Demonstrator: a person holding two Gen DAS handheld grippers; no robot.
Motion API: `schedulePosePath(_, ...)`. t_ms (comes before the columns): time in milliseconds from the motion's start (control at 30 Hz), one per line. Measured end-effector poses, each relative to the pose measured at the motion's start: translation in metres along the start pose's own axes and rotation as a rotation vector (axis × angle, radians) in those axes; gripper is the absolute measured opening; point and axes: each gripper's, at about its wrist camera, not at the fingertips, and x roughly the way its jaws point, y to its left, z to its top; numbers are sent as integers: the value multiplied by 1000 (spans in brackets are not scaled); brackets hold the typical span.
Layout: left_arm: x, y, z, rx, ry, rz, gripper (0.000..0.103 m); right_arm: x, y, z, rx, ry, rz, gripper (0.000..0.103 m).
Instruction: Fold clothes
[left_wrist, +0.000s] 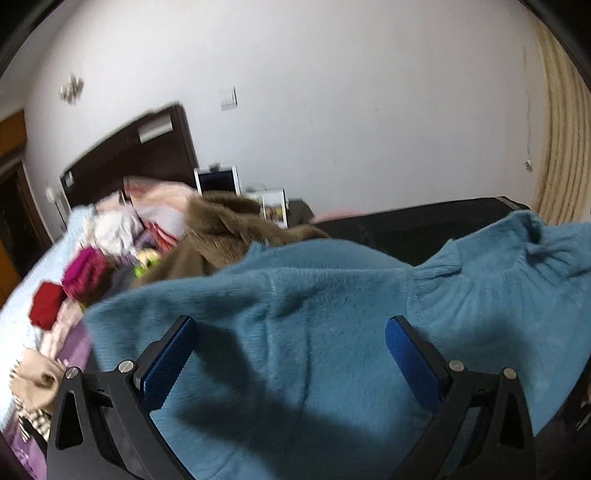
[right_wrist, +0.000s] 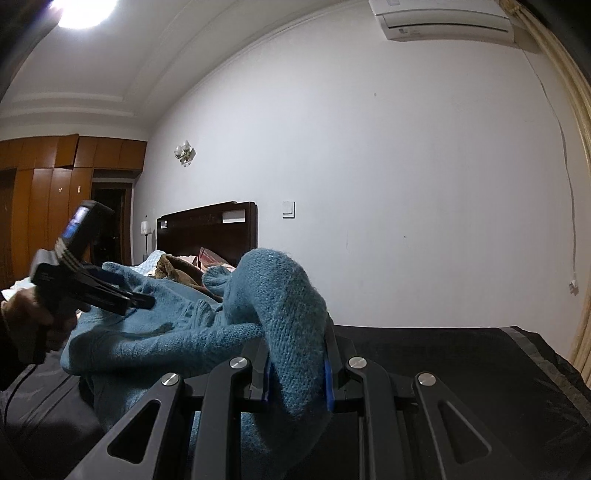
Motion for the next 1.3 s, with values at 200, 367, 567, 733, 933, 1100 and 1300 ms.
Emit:
schedulePosePath(200,29,6,-1,-104,74,-23,102,-2,2,0,-8,-7,2,21)
schedulePosePath(367,34,10,-2,-170,86,-19,87,-6,0,-3,-12,-8,-4,21)
schedulePosePath(567,26,29,-4,-272,50,-41,33,-4,2,-5,-25,-13,-24,21)
schedulePosePath(733,11,36,-6,-269,18,-72,25,-2,3,-7,-26,-14,-29,21)
schedulePosePath(933,0,32,-8,-234,7,-93,96,1,-1,-10,0,-10,-20,21)
schedulePosePath(1100,3,31,7,-310,20,-94,103,0,0,-12,-10,-21,-25,21)
schedulePosePath(1300,36,33,10,-374,131,18,99,-2,4,-11,-29,-34,-27,21)
